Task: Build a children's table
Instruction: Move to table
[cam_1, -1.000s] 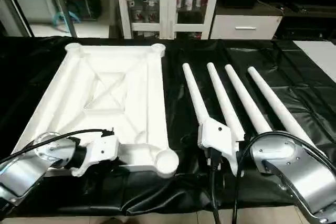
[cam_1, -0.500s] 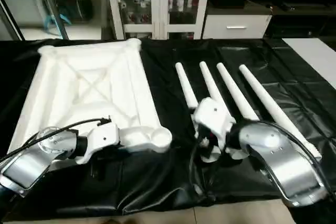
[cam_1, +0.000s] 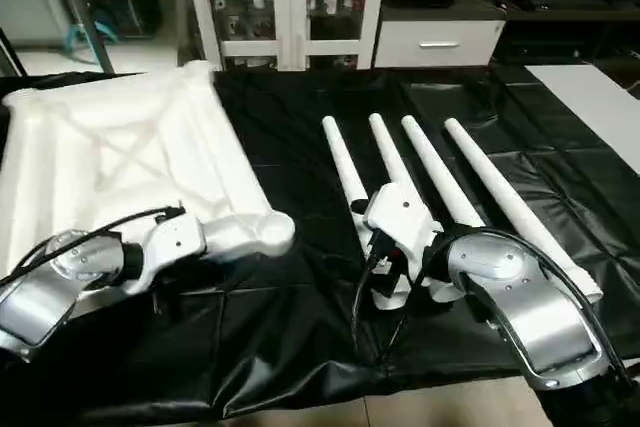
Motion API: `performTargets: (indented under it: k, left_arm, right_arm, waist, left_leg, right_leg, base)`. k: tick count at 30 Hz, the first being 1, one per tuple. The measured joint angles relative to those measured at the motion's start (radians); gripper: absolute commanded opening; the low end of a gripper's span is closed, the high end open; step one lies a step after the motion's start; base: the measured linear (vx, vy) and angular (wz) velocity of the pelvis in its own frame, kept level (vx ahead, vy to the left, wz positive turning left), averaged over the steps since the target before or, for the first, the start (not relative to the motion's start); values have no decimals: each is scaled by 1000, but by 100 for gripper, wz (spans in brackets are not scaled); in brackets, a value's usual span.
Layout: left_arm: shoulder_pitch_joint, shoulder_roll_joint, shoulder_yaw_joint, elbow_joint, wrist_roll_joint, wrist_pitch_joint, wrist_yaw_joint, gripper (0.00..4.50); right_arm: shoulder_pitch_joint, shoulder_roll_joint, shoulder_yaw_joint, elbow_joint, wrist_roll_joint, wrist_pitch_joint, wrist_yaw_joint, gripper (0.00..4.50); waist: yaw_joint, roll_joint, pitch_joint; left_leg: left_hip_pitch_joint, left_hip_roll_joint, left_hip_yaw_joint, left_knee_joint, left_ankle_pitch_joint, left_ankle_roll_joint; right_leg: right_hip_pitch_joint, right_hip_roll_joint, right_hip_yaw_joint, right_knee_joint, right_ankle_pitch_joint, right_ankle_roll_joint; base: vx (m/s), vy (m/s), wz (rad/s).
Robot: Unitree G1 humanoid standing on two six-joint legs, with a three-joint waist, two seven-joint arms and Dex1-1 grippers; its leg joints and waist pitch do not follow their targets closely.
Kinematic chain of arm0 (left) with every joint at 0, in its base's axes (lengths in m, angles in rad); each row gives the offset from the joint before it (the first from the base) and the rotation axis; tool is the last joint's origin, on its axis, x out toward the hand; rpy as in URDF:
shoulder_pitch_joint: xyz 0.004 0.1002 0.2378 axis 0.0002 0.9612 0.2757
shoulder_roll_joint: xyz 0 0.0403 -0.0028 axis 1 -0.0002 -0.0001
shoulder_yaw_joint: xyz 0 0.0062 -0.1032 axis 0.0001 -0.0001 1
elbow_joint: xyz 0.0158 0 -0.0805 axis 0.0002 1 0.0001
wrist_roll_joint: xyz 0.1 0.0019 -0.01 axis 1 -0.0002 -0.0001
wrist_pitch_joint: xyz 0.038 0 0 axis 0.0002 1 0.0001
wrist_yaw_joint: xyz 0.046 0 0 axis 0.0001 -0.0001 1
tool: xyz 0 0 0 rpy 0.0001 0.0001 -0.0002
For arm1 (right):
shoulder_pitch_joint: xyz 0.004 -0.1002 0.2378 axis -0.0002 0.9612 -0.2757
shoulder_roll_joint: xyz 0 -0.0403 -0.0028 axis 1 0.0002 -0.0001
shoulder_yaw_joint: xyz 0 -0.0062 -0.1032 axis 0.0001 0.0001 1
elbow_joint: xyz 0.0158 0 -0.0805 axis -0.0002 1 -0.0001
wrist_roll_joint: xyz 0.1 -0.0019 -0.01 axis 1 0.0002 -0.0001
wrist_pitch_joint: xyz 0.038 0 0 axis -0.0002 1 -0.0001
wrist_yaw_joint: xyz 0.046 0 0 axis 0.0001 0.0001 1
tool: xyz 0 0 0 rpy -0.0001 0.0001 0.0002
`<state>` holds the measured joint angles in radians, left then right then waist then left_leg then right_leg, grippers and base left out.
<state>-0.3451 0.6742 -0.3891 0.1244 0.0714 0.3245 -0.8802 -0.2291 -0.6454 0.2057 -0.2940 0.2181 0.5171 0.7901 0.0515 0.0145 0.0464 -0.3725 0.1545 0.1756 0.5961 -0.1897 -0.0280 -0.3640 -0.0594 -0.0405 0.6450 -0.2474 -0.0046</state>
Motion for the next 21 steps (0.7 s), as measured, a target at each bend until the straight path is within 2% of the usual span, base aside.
performTargets:
  k: [11,16,19,21]
  left_arm:
    - [65,76,20,-104,-1,27,-34,13]
    - [93,95,36,-183,-7,114,-51,13]
    - [92,79,41,-201,-16,163,-49,65]
    - [93,82,40,-219,-18,194,-55,71]
  right_arm:
    - [-13,6,-2,13,-3,12,-19,450]
    - [-13,6,-3,13,-3,24,-20,450]
    - [-13,6,-3,14,-2,31,-27,450]
    - [-19,7,-6,14,4,57,-36,450]
  waist:
    - [-7,-2,0]
    - [-10,-2,0]
    - [-6,-1,0]
    - [-4,-1,0]
  left_leg:
    - [-1,0,0,0,0,0]
    - [-1,0,0,-2,0,0]
    - [-1,0,1,-2,0,0]
    - [-1,0,1,-2,0,0]
  right_leg:
    - [-1,1,1,-5,0,0]
    - [-1,1,1,-8,0,0]
    - [0,1,1,-9,0,0]
    - [0,1,1,-9,0,-1]
  base:
    - [0,0,0]
    - [0,0,0]
    - [0,0,0]
    - [0,0,0]
